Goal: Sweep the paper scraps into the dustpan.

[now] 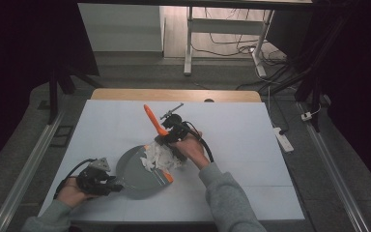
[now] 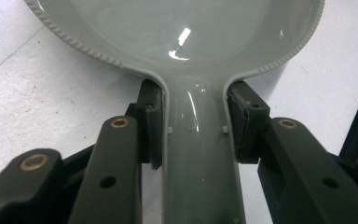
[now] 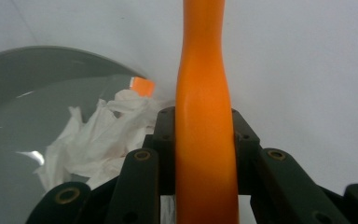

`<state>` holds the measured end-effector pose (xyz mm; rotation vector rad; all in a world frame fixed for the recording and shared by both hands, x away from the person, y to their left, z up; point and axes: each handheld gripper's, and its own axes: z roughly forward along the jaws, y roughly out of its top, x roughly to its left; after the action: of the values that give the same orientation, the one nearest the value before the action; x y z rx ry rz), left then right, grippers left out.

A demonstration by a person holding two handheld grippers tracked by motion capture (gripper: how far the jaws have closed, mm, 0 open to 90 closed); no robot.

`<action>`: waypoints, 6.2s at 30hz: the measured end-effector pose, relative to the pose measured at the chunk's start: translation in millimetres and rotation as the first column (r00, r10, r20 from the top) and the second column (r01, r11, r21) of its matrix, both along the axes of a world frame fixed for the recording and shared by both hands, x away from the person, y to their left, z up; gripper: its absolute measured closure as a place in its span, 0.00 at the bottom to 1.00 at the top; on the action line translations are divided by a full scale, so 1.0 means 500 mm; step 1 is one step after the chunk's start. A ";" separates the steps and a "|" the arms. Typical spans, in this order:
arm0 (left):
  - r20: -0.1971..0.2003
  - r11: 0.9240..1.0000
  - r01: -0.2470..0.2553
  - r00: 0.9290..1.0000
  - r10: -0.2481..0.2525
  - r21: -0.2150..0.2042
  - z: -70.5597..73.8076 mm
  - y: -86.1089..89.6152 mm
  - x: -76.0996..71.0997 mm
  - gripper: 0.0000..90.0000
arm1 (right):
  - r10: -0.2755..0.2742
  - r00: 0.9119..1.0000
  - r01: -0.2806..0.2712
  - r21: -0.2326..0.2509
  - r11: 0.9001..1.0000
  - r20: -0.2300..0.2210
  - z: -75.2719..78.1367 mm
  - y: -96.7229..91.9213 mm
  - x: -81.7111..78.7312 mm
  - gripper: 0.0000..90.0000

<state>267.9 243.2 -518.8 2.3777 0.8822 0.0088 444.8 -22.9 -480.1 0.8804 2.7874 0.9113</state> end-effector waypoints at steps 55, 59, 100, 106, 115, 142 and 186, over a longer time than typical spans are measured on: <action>0.007 1.000 -0.008 1.000 0.008 0.004 0.000 -0.011 0.002 0.68 | 0.075 0.997 -0.075 0.127 0.989 0.004 0.005 0.064 -0.087 0.78; 0.008 1.000 -0.008 1.000 0.008 0.003 0.000 -0.012 0.002 0.68 | 0.100 0.994 -0.107 0.145 0.984 0.054 0.028 0.064 -0.102 0.78; 0.009 1.000 -0.010 1.000 0.010 0.003 -0.001 -0.013 0.001 0.68 | 0.052 0.998 -0.061 0.224 0.973 0.046 0.026 0.049 -0.147 0.78; 0.009 1.000 -0.012 1.000 0.012 0.002 -0.001 -0.012 0.001 0.68 | 0.011 0.995 -0.037 0.257 0.966 0.102 0.064 0.027 -0.131 0.78; 0.009 1.000 -0.010 1.000 0.010 0.003 -0.001 -0.012 0.001 0.68 | -0.071 0.990 0.045 0.208 0.977 0.119 0.049 -0.006 -0.074 0.78; 0.019 1.000 -0.013 1.000 0.013 -0.002 -0.004 -0.011 0.000 0.68 | 0.052 0.986 -0.089 0.241 0.966 0.157 0.073 0.021 -0.126 0.78; 0.125 0.974 -0.197 0.970 0.210 -0.108 0.027 -0.019 -0.014 0.68 | -0.114 0.980 0.053 0.345 0.937 0.161 0.101 -0.226 -0.147 0.78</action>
<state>260.8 233.8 -505.2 2.1613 1.0336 0.2031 371.4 -135.9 -429.6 0.8971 2.4606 1.4094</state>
